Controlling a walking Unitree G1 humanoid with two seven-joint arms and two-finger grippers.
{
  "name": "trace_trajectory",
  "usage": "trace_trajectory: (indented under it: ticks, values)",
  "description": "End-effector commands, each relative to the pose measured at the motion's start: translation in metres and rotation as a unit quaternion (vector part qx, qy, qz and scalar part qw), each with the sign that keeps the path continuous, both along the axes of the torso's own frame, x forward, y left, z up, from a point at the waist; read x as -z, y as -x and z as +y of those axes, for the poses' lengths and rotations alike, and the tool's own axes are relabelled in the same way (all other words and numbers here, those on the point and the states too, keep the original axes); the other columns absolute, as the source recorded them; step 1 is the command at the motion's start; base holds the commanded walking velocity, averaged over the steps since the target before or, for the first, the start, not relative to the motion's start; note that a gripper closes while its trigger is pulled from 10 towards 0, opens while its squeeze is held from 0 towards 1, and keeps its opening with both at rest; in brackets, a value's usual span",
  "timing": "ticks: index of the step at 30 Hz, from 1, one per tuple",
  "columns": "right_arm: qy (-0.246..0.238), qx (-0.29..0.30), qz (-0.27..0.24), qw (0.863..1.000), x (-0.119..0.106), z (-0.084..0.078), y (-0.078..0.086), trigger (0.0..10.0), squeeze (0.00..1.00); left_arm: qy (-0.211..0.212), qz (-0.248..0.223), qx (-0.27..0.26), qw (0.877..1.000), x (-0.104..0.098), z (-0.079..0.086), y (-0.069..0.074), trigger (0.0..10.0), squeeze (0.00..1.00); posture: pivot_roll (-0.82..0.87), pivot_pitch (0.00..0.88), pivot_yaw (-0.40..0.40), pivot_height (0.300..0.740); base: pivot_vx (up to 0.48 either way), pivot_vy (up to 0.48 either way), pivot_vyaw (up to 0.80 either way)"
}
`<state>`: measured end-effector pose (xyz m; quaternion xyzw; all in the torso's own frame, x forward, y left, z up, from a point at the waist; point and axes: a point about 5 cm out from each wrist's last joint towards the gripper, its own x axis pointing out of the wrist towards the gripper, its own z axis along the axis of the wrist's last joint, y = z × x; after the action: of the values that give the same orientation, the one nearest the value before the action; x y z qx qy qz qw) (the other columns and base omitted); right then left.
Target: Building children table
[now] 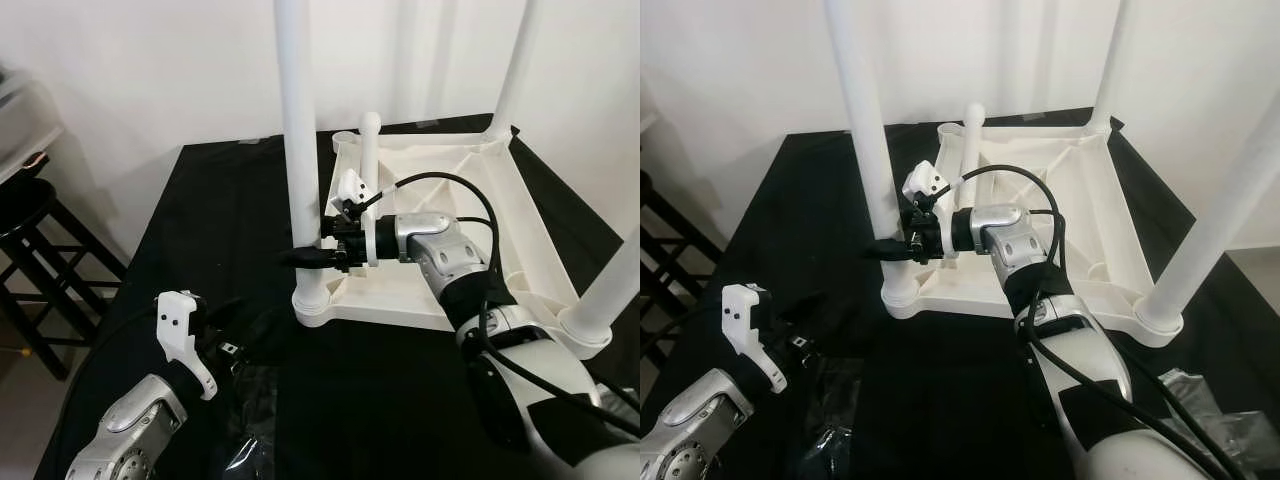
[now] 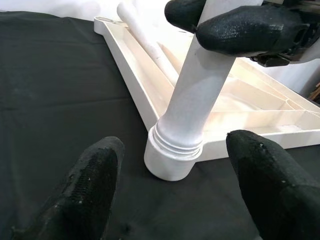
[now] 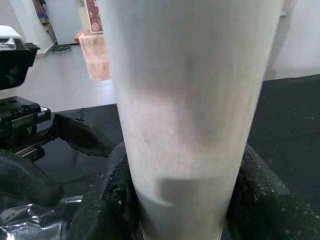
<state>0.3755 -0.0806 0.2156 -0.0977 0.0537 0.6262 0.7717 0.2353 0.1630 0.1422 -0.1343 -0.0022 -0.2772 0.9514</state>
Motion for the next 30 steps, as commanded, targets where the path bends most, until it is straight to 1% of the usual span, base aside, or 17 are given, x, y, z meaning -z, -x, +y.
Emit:
trace_trajectory:
  ticks: [1,3,6,9,14,15,16,17,18,19,20,22,23,24,25,26,30]
  values:
    - [-0.008,-0.016,0.017,1.000,0.002,0.002,0.001,0.0,0.00,-0.003,0.003,-0.005,1.000,0.002,0.002,0.002,10.0,0.00,-0.02,0.037,0.047,0.740,0.000,0.000,0.00]
    - [-0.014,-0.015,0.022,1.000,0.006,-0.003,0.001,0.0,0.00,-0.003,0.004,-0.005,1.000,0.002,0.002,0.002,10.0,0.00,-0.02,0.037,0.048,0.740,0.000,0.000,0.00]
    - [-0.014,-0.015,0.022,1.000,0.006,-0.003,0.001,0.0,0.00,-0.003,0.004,-0.005,1.000,0.002,0.002,0.002,10.0,0.00,-0.02,0.037,0.048,0.740,0.000,0.000,0.00]
    - [-0.026,0.014,0.015,0.999,0.014,-0.017,-0.001,0.0,0.00,-0.001,0.002,-0.004,1.000,0.001,0.001,0.003,10.0,0.00,-0.02,0.045,0.050,0.740,0.000,0.000,0.00]
    - [-0.029,0.025,0.012,0.999,0.015,-0.021,-0.002,0.0,0.00,-0.001,0.002,-0.005,1.000,0.001,0.001,0.003,10.0,0.00,-0.03,0.052,0.055,0.740,0.000,0.000,0.00]
    - [-0.033,0.084,0.010,0.996,0.022,-0.031,-0.004,0.0,0.00,0.000,0.002,-0.004,1.000,0.000,0.001,0.003,10.0,0.00,-0.04,0.063,0.052,0.740,0.000,0.000,0.00]
    - [-0.033,0.084,0.010,0.996,0.022,-0.031,-0.004,0.0,0.00,0.000,0.002,-0.004,1.000,0.000,0.001,0.003,10.0,0.00,-0.04,0.063,0.052,0.740,0.000,0.000,0.00]
    - [-0.075,0.332,-0.008,0.940,0.038,-0.034,-0.013,0.0,0.00,0.001,0.001,-0.004,1.000,0.000,0.003,0.003,10.0,0.00,-0.06,0.079,0.055,0.740,0.000,0.000,0.00]
    - [-0.057,0.395,-0.012,0.917,0.063,-0.019,0.012,0.0,0.00,0.002,0.000,-0.003,1.000,-0.002,0.006,0.002,10.0,0.00,-0.08,0.098,0.087,0.740,0.000,0.000,0.00]
    - [-0.060,0.399,-0.010,0.915,0.069,-0.007,0.029,0.0,0.00,0.003,0.001,-0.002,1.000,-0.001,0.007,0.000,10.0,0.00,-0.11,0.071,0.104,0.740,0.000,0.000,0.00]
    - [-0.064,0.371,-0.008,0.927,0.069,0.006,0.040,0.0,0.00,0.003,0.002,-0.001,1.000,-0.001,0.008,0.000,10.0,0.00,-0.11,0.071,0.104,0.740,0.000,0.000,0.00]
    - [-0.064,0.371,-0.008,0.927,0.069,0.006,0.040,0.0,0.00,0.003,0.002,-0.001,1.000,-0.001,0.008,0.000,10.0,0.00,-0.11,0.071,0.104,0.740,0.000,0.000,0.00]
    - [-0.063,0.322,-0.004,0.945,0.068,0.015,0.046,0.0,0.00,0.004,0.002,0.000,1.000,-0.001,0.009,-0.001,10.0,0.00,-0.11,0.071,0.104,0.740,0.000,0.000,0.00]
    - [-0.055,0.337,0.028,0.940,0.076,0.009,0.039,0.0,0.00,0.004,0.003,0.004,1.000,-0.001,0.008,-0.002,10.0,0.00,-0.09,0.071,0.075,0.740,0.000,0.000,0.00]
    - [-0.055,0.337,0.028,0.940,0.076,0.009,0.039,0.0,0.00,0.004,0.003,0.004,1.000,-0.001,0.008,-0.002,10.0,0.00,-0.09,0.071,0.075,0.740,0.000,0.000,0.00]
    - [-0.029,0.344,0.035,0.938,0.083,0.007,0.035,0.0,0.00,0.004,0.003,0.010,1.000,-0.001,0.006,-0.003,10.0,0.00,-0.09,0.064,0.064,0.740,0.000,0.000,0.00]
    - [-0.026,0.344,0.040,0.938,0.086,0.006,0.033,0.0,0.00,0.011,-0.004,-0.006,1.000,-0.002,0.008,-0.004,10.0,0.00,-0.09,0.064,0.056,0.740,0.000,0.000,0.00]
